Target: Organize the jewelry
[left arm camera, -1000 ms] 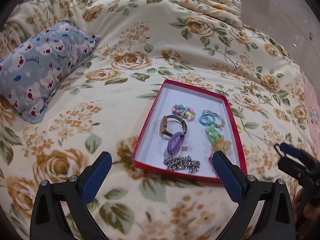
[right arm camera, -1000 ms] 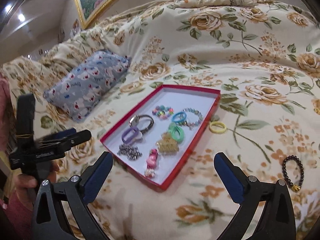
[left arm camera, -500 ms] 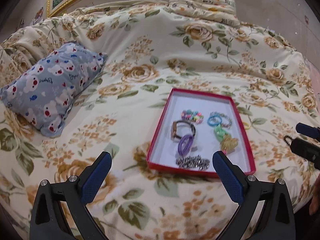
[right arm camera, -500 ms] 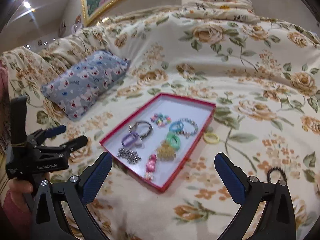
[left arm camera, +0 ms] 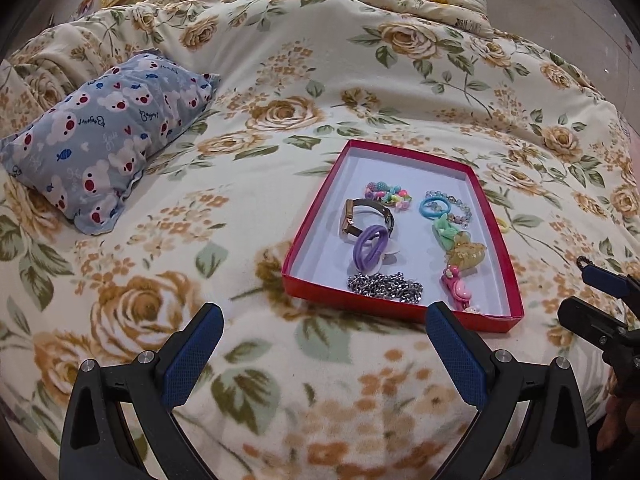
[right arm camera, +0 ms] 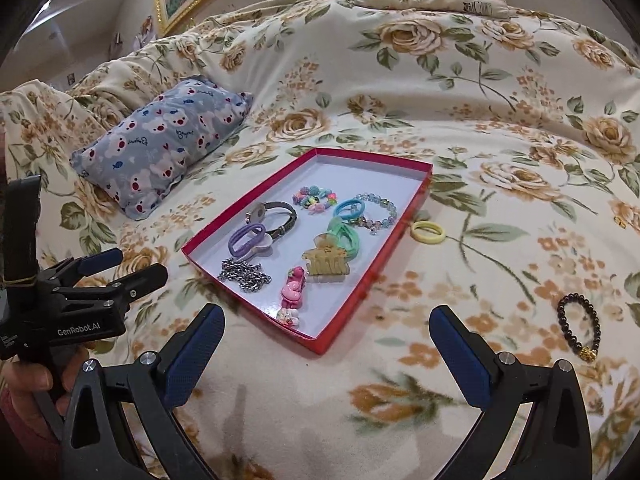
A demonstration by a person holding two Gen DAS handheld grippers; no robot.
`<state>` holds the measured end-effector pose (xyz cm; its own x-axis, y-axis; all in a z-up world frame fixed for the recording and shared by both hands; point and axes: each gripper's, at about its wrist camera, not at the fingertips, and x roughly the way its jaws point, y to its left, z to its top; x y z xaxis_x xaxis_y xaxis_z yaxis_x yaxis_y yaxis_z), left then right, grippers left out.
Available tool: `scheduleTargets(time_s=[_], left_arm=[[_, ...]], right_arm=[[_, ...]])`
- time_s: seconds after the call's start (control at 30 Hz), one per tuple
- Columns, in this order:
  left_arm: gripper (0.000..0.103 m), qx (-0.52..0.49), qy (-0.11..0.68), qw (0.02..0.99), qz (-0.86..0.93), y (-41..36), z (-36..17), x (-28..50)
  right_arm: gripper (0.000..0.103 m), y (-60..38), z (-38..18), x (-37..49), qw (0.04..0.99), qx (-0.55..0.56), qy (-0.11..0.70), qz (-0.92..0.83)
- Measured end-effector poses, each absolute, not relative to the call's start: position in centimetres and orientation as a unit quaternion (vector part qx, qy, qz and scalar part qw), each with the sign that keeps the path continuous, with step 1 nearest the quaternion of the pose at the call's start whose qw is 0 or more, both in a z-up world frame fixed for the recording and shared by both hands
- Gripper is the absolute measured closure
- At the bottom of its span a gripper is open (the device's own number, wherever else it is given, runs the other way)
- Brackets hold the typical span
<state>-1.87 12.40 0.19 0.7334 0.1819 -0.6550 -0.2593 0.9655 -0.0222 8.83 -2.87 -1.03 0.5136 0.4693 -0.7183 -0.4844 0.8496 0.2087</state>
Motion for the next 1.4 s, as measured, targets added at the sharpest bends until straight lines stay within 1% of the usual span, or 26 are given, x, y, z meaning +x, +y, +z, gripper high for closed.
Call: scheduleTargets(time_s=[0.47,1.4], left_arm=[[0.001,-0.03,0.325,0.937,0.126,11.0,0.2,-3.6],[0.001,-0.037,0.319,0.94,0.12,11.3,0.5,-4.8]], right_arm=[[0.0,-2.9,-0.5,8.2,0.878,-0.008,0.382,0.287],[0.0,-2.3,0.6,7.6,0.884,-0.024,0.369,0.287]])
